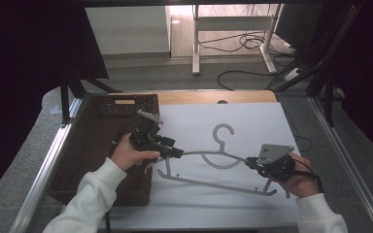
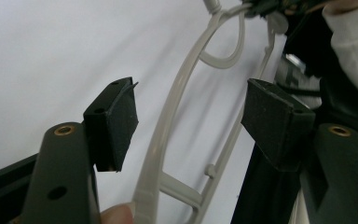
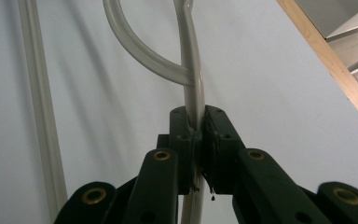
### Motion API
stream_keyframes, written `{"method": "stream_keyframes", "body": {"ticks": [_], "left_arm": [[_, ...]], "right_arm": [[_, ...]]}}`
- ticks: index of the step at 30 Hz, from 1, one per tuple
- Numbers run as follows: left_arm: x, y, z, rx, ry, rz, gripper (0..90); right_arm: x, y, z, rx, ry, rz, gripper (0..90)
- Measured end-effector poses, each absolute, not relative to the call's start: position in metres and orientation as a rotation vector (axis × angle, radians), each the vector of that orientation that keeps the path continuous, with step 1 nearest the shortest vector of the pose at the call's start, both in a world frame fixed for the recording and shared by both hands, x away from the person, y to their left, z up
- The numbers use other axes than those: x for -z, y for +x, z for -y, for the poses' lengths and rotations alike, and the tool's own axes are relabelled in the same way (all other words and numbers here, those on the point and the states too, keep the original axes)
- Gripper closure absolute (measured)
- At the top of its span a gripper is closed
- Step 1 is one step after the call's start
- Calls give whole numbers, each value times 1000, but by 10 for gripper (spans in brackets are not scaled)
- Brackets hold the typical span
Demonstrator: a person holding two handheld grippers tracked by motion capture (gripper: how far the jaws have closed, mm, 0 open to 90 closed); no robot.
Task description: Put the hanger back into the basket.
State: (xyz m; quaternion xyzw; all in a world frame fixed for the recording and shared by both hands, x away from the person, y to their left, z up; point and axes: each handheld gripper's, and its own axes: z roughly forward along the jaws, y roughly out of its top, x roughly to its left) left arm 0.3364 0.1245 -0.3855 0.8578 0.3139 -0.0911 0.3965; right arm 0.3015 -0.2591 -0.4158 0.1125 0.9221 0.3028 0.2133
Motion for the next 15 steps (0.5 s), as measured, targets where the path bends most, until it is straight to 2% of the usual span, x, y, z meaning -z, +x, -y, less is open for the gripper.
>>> {"method": "stream_keyframes", "body": {"ticks": [9, 12, 15], "left_arm": [[393, 348, -96, 316, 2282, -755, 387], [396, 351, -89, 360, 2313, -733, 429], [401, 351, -83, 396, 2338, -702, 510]], "right_arm": [[414, 300, 261, -851, 279, -2568, 826], [414, 299, 261, -862, 265, -2565, 825], [412, 298, 262, -879, 234, -2564, 825]]}}
